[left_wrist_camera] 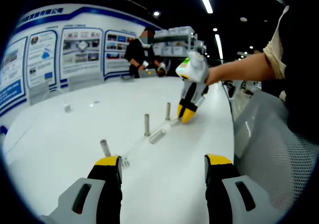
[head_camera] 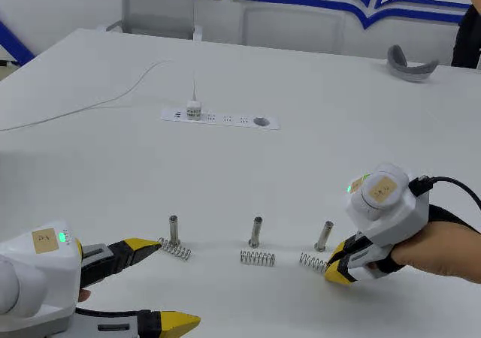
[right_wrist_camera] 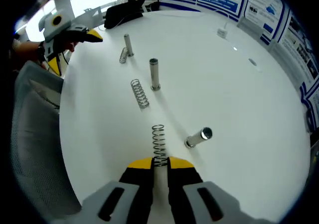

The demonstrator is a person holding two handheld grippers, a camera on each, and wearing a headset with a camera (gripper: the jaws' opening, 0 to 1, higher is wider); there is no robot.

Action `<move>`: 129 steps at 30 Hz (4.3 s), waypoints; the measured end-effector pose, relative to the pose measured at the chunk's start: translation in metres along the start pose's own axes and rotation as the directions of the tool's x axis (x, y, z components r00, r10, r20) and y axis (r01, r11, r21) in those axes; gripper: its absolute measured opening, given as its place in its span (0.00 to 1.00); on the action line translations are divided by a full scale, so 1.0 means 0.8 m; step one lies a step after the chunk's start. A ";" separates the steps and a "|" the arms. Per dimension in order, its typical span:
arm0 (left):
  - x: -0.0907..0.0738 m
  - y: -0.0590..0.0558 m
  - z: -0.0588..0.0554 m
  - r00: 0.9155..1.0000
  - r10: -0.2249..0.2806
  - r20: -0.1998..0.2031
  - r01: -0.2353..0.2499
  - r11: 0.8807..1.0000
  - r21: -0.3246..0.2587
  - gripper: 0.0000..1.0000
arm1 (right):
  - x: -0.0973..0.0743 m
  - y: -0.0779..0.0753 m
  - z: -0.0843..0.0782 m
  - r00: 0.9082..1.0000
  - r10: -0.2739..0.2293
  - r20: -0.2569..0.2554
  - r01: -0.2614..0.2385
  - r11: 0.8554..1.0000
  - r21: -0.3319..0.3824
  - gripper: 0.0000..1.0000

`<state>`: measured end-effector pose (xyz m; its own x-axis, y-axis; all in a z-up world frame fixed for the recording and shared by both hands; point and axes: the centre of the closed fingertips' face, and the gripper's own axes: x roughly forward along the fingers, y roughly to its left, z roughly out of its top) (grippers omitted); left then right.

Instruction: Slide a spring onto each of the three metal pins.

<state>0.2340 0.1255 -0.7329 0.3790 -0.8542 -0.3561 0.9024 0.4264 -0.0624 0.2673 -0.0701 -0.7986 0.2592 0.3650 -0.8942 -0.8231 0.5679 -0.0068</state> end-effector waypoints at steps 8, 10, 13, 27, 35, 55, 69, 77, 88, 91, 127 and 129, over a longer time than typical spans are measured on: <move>0.007 -0.011 0.004 0.999 -0.041 0.001 0.041 0.999 0.012 0.64 | -0.012 0.015 0.009 1.000 0.009 0.027 -0.009 1.000 -0.019 0.11; 0.009 -0.013 0.006 0.999 -0.048 0.004 0.048 0.999 0.014 0.63 | -0.016 0.021 0.013 0.999 0.013 0.033 -0.012 0.999 -0.032 0.11; 0.011 -0.015 0.009 0.998 -0.056 0.006 0.056 0.998 0.021 0.61 | -0.021 0.028 0.022 0.999 0.022 0.049 -0.019 0.999 -0.051 0.11; 0.030 -0.032 0.025 0.993 -0.116 0.017 0.114 0.992 0.060 0.53 | -0.032 0.056 0.048 0.996 0.051 0.070 -0.039 0.987 -0.158 0.11; 0.047 -0.040 0.025 0.989 -0.150 0.002 0.149 0.985 0.087 0.49 | -0.035 0.069 0.062 0.994 0.072 0.079 -0.054 0.976 -0.211 0.11; 0.080 -0.055 0.028 0.978 -0.206 -0.039 0.210 0.966 0.151 0.41 | -0.033 0.099 0.080 0.988 0.134 0.077 -0.103 0.941 -0.323 0.11; 0.085 -0.061 0.032 0.972 -0.233 -0.041 0.236 0.954 0.186 0.29 | -0.033 0.119 0.088 0.982 0.173 0.070 -0.133 0.912 -0.389 0.11; 0.086 -0.066 0.030 0.968 -0.246 -0.047 0.251 0.945 0.211 0.21 | -0.035 0.123 0.089 0.982 0.179 0.066 -0.137 0.900 -0.414 0.11; 0.086 -0.070 0.029 0.966 -0.253 -0.057 0.259 0.936 0.238 0.13 | -0.038 0.127 0.090 0.981 0.183 0.062 -0.138 0.890 -0.435 0.11; 0.086 -0.071 0.028 0.965 -0.254 -0.059 0.261 0.934 0.244 0.12 | -0.041 0.129 0.090 0.981 0.184 0.060 -0.139 0.887 -0.441 0.11; 0.088 -0.076 0.023 0.965 -0.254 -0.066 0.263 0.929 0.262 0.11 | -0.070 0.155 0.137 0.969 0.208 0.131 -0.116 0.856 -0.504 0.11; 0.089 -0.076 0.024 0.965 -0.255 -0.064 0.263 0.929 0.261 0.11 | -0.070 0.157 0.140 0.968 0.210 0.134 -0.115 0.854 -0.508 0.11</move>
<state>0.2100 0.0334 -0.7365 0.1227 -0.9138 -0.3872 0.9913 0.0941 0.0922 0.2058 0.0639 -0.6990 0.1461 0.5718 -0.8073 -0.9891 0.0683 -0.1305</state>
